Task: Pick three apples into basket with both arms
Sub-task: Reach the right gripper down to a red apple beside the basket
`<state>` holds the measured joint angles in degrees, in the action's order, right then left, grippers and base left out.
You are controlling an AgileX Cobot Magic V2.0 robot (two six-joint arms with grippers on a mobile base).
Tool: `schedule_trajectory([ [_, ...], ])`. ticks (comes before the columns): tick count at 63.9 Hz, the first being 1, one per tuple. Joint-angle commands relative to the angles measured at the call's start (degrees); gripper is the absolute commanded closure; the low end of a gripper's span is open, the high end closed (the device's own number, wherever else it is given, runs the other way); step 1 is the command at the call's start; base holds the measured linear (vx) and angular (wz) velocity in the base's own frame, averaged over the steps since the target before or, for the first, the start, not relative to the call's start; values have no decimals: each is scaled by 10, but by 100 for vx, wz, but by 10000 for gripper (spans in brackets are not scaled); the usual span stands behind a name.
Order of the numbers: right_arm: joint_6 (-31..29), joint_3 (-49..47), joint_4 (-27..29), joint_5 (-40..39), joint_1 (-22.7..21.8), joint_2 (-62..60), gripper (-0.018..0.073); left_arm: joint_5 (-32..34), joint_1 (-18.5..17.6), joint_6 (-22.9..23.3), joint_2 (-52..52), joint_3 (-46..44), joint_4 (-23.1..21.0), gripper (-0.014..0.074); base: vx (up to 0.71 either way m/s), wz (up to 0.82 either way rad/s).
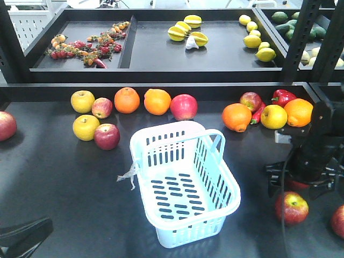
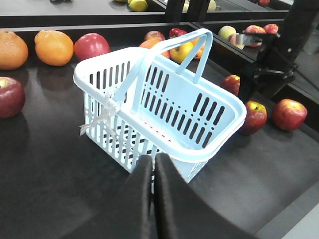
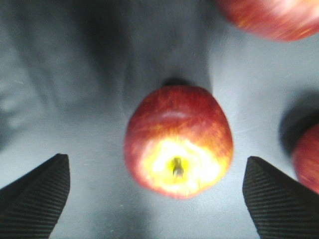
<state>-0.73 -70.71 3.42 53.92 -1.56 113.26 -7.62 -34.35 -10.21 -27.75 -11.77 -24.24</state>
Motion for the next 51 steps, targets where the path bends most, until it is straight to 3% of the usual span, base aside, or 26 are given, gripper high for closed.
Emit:
schedule_trajectory([
  [1, 3, -15, -9, -15, -2, -5, -96, 35, 1, 4, -1, -14, -8, 604, 0, 0],
  [22, 21, -15, -39, -43, -3, 47, -83, 35, 1, 4, -1, -14, -8, 604, 0, 0],
  [30, 23, -15, -48, -44, -3, 49, -40, 34, 1, 4, -1, -14, -8, 604, 0, 0],
  [40, 24, -15, -48, -35, -3, 49, 100, 34, 1, 4, -1, -14, -8, 604, 0, 0],
  [51, 18, -15, -45, -22, -3, 34, 337, 34, 1, 4, -1, -14, -8, 604, 0, 0],
])
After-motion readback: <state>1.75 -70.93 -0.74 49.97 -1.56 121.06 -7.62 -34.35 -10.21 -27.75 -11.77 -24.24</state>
